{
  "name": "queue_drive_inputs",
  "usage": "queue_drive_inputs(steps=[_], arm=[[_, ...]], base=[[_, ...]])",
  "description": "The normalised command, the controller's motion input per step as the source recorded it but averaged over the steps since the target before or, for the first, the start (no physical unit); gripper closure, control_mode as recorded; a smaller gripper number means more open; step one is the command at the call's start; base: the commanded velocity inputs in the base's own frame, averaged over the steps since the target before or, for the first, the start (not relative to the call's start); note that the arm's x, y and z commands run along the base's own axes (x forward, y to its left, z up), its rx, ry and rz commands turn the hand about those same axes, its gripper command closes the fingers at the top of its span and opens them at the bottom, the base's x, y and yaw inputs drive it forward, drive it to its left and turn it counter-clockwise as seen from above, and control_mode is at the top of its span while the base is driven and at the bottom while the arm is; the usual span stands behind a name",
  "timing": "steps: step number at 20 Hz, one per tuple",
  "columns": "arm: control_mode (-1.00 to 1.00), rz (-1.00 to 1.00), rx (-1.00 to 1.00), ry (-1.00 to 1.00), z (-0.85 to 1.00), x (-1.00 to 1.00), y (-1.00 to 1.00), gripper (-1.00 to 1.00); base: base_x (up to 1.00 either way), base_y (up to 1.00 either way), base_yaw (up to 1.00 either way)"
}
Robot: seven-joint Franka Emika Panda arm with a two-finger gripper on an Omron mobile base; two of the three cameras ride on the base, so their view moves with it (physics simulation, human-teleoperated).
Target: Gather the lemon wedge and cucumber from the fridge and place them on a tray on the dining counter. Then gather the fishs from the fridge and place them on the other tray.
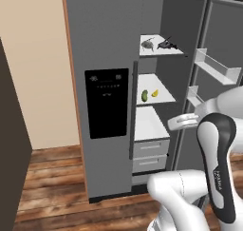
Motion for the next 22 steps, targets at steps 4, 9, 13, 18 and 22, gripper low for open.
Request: queue_drive_inputs(steps=[4,9,13,18,22], arm=[[-1.0,-0.06,0.0,0.0,-0.17,0.09,0.0,-1.0],[1.0,0.0,0.0,0.0,0.0,0.0,0.0,-1.0],[1.0,0.0,0.0,0.0,0.0,0.0,0.0,-1.0],[1.0,0.0,0.0,0.0,0.0,0.0,0.0,-1.0],[1.0,0.0,0.0,0.0,0.0,0.0,0.0,-1.0]], base=[[0.0,0.0,0.0],[0.1,0.0,-0.02],[0.14,-0.24,-0.07],[0.39,-0.52,-0.1],[0.58,-0.32,-0.08]])
